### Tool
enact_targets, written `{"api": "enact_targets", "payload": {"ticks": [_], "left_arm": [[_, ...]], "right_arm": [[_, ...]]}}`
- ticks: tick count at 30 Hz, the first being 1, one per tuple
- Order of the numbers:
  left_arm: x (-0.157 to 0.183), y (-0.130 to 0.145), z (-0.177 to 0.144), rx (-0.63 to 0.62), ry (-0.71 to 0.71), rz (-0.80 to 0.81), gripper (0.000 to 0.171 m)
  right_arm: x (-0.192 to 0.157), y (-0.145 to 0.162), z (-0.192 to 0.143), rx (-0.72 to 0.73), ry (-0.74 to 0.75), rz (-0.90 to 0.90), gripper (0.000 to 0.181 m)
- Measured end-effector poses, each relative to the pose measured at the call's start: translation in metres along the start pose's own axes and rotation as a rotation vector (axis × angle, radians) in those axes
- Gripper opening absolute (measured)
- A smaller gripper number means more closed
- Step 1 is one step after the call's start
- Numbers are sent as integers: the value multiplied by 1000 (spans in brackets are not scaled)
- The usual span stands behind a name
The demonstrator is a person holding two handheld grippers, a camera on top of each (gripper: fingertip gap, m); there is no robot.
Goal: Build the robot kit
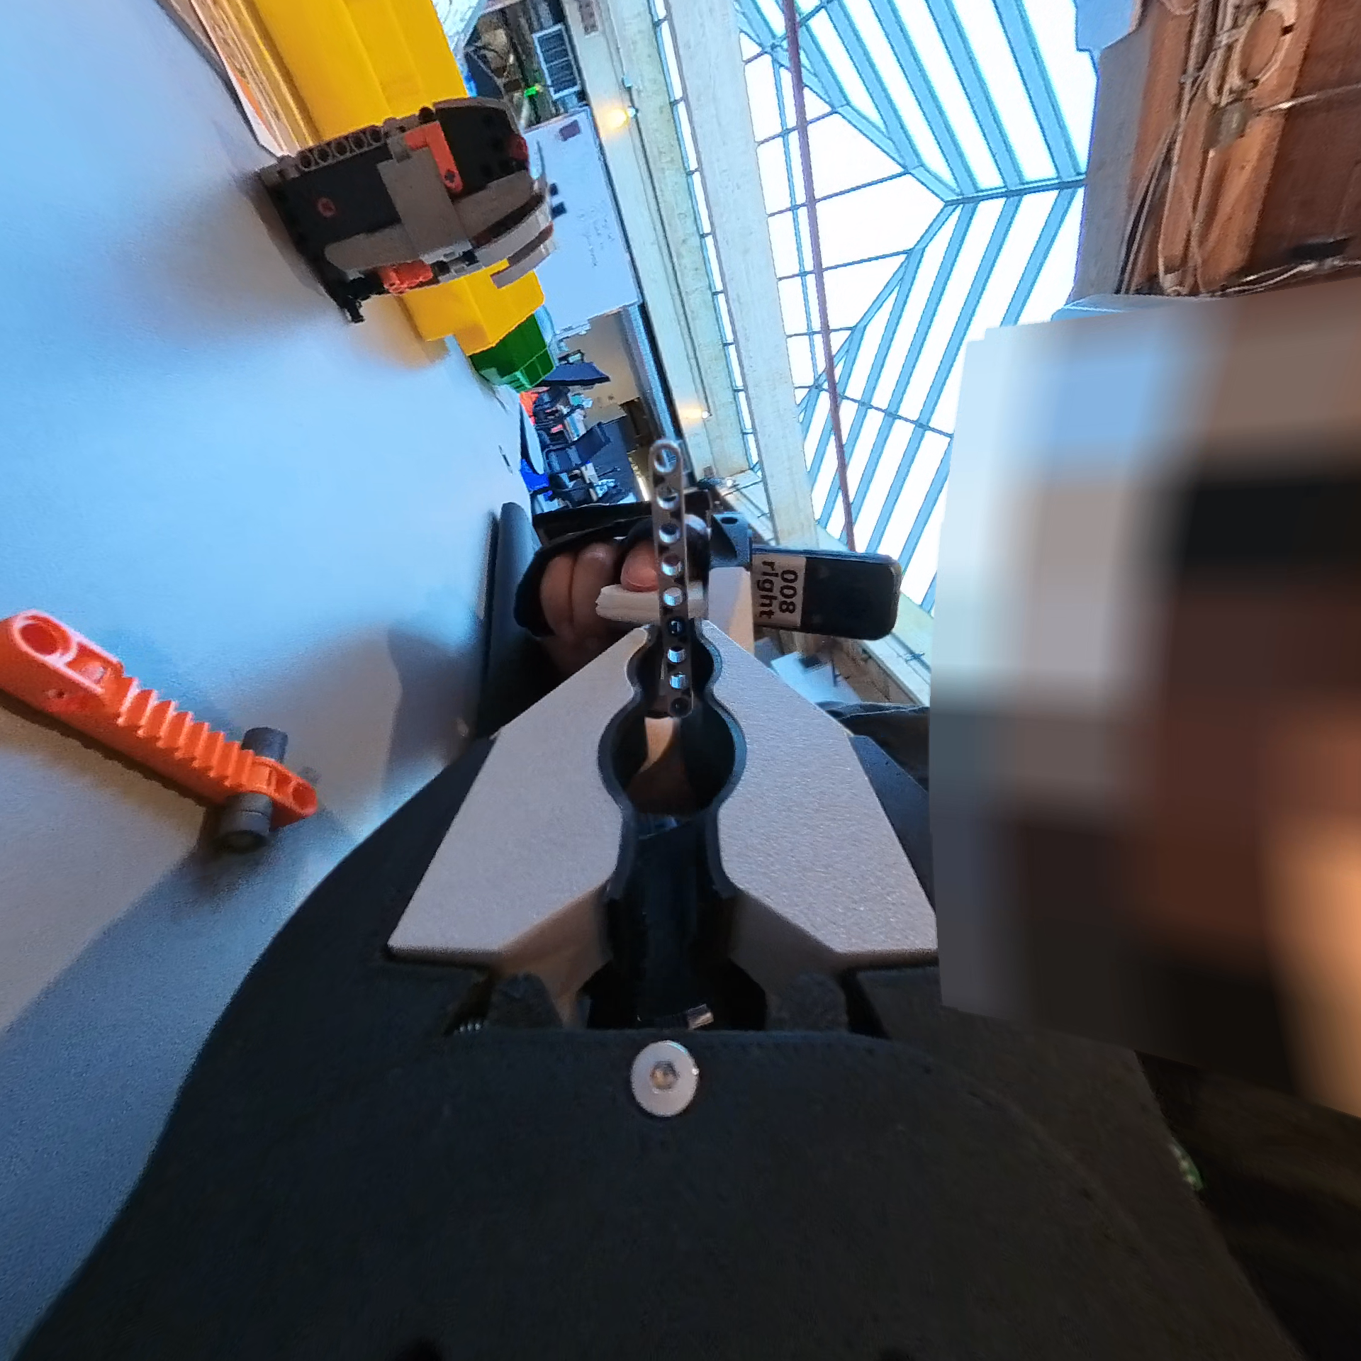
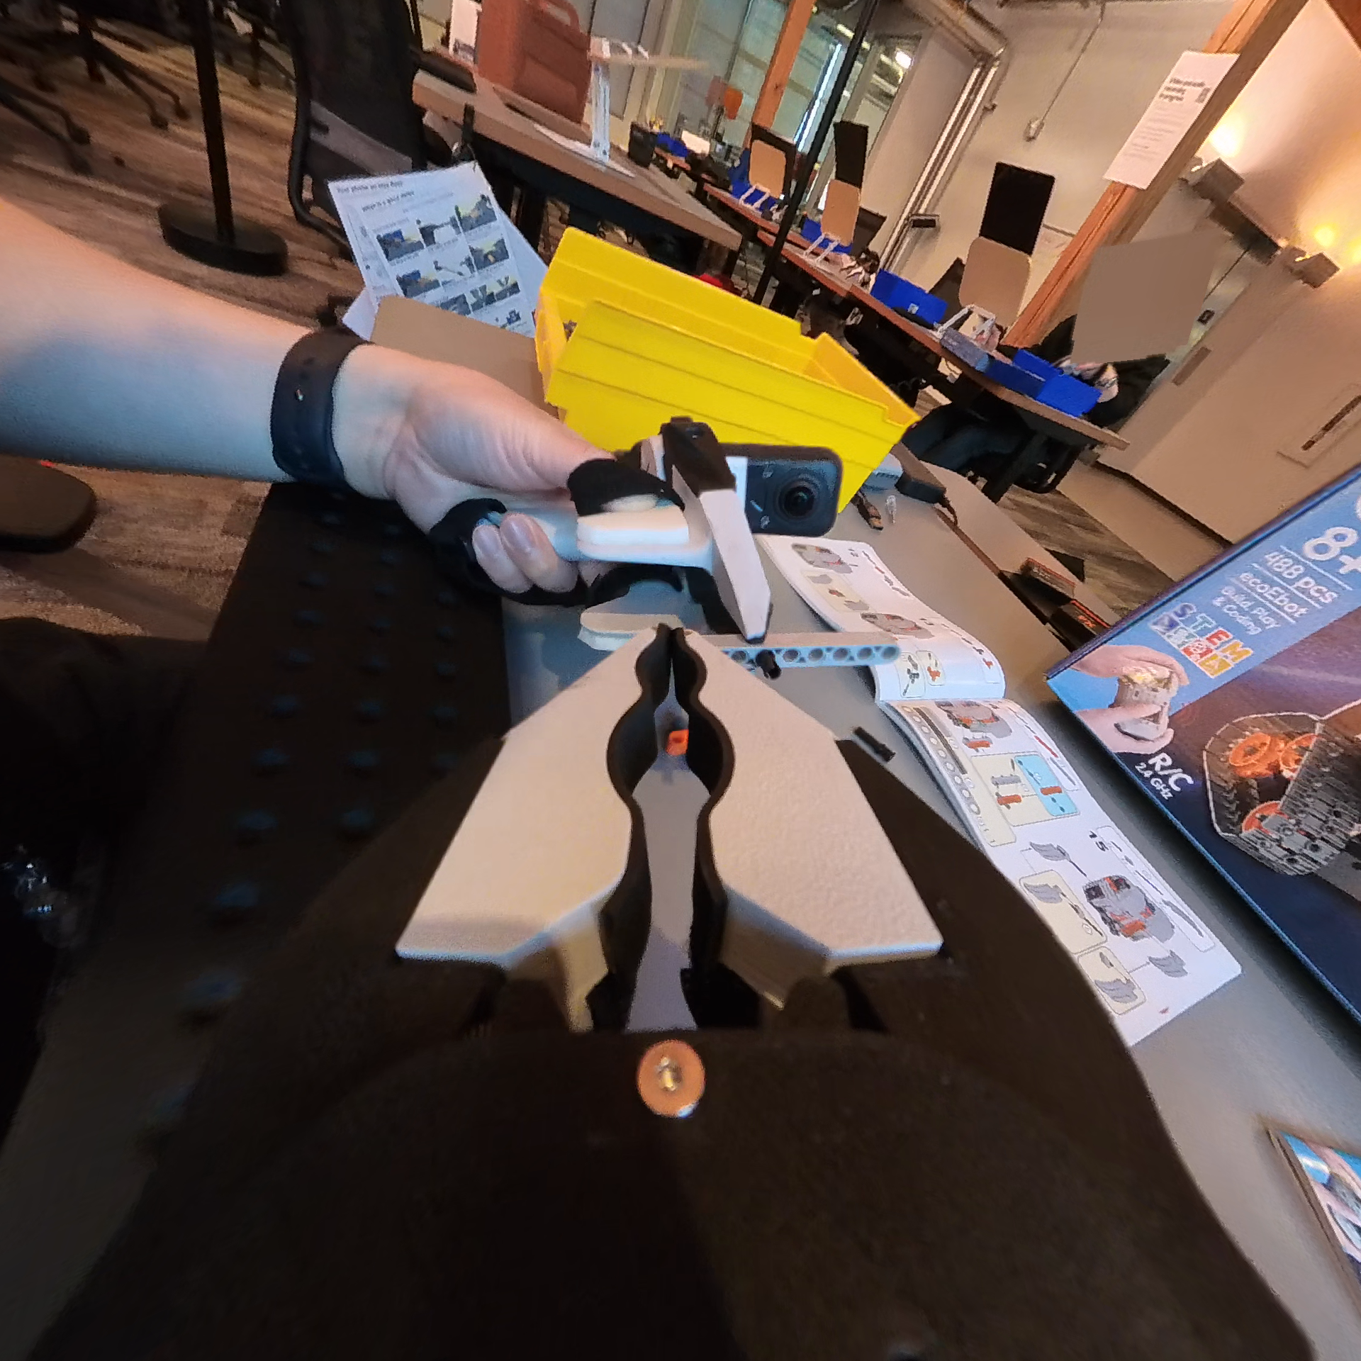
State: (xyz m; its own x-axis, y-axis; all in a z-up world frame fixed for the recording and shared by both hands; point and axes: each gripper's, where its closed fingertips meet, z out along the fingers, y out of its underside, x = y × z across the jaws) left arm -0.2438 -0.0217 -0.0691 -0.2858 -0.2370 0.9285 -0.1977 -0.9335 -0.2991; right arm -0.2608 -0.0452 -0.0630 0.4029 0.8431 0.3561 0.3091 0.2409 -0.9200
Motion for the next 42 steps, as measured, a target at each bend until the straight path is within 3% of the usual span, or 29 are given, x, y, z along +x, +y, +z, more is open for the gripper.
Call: {"api": "enact_targets", "payload": {"ticks": [1, 13, 16, 29, 39, 42], "left_arm": [[-1, 1, 1, -5, -11, 4, 3], [-3, 2, 2, -16, -22, 2, 4], [-3, 3, 2, -16, -28, 6, 3], [-2, 5, 3, -28, -24, 9, 3], [-4, -2, -1, 14, -29, 3, 3], [-3, -2, -2, 19, -29, 6, 3]], "right_arm": [[-2, 1, 2, -7, -9, -8, 0], [-8, 9, 7, -44, -43, 11, 0], [-2, 0, 3, 1, -6, 2, 0], [12, 16, 5, -81, 39, 35, 0], [11, 7, -1, -27, 46, 38, 0], [6, 11, 0, -35, 11, 60, 10]]}}
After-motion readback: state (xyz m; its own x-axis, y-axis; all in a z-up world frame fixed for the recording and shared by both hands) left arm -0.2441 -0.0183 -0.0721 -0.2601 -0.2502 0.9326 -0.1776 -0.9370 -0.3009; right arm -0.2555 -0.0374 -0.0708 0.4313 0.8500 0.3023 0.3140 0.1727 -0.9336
